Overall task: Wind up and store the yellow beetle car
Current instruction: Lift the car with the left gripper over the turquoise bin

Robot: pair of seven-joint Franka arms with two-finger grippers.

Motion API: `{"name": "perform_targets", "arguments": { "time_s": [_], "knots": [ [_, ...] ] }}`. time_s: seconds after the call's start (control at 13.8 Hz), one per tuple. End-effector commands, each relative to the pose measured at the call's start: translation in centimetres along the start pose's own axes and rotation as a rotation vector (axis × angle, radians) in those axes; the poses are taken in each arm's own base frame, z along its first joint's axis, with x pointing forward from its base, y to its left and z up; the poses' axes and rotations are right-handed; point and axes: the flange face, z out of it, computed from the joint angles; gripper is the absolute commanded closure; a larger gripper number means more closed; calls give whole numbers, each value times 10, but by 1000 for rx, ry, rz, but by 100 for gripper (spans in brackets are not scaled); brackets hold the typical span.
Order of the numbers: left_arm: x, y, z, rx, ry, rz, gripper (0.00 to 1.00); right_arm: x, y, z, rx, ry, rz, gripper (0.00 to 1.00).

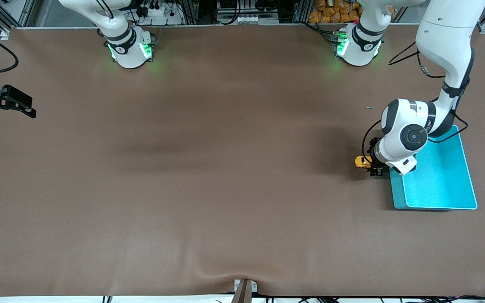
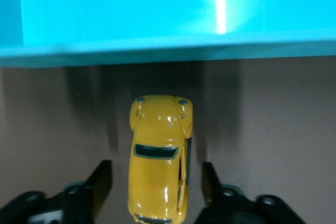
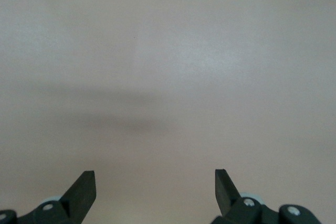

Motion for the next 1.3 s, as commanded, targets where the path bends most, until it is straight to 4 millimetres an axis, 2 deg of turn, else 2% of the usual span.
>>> {"name": "perform_targets", "arguments": {
  "time_s": [0.0,0.22,0.43,0.65,0.79,1.23],
  "knots": [
    [-11,2,1,-22,39,-19,100,-4,-9,-6,-18,11,-15,0],
    [-12,6,-12,-43,46,-25,100,-1,-6,-5,-28,25,-12,0],
    [-18,29,-50,-2,83,13,100,-1,-6,-7,-29,31,-12,0],
    [-3,47,-89,44,105,50,100,0,-6,-5,-30,26,-12,0],
    [2,54,-107,56,101,70,100,1,-6,-4,-33,27,-14,0],
    [6,56,-124,84,107,154,100,5,-13,-2,-34,32,-23,0]
  ]
}}
